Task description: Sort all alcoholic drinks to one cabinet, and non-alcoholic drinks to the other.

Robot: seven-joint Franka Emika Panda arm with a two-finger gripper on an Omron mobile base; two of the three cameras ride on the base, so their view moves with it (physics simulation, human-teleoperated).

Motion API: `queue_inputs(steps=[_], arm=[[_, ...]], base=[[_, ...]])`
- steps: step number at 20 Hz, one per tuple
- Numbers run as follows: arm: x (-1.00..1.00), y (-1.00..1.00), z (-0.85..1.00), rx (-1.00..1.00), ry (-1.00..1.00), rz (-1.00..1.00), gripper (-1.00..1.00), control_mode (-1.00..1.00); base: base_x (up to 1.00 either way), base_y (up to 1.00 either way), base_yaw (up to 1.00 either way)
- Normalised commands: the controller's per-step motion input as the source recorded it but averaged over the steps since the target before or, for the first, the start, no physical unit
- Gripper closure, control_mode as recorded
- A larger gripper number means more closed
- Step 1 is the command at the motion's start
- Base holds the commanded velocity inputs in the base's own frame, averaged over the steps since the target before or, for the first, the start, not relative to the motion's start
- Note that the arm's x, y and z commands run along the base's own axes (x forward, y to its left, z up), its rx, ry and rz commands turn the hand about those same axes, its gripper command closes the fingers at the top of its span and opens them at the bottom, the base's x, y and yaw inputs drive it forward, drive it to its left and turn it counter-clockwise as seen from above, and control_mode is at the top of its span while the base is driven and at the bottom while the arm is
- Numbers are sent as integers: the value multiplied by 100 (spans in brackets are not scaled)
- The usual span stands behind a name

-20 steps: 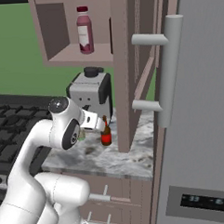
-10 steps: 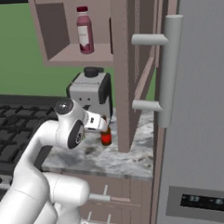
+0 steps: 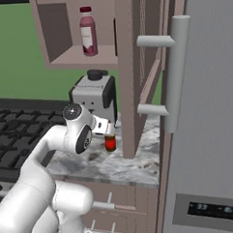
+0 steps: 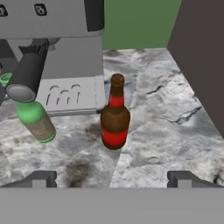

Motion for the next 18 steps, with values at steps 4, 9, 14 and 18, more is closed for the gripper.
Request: queue_inputs(steps=[4, 9, 14, 18], arm=[[17, -5, -12, 0, 1, 0, -100, -100], [16, -4, -12, 0, 1, 0, -100, -100], [17, -4, -9, 0, 2, 0, -100, -100], [16, -3, -10, 0, 2, 0, -100, -100]], base=[[0, 0, 0], [0, 0, 0], [0, 0, 0], [0, 0, 0]])
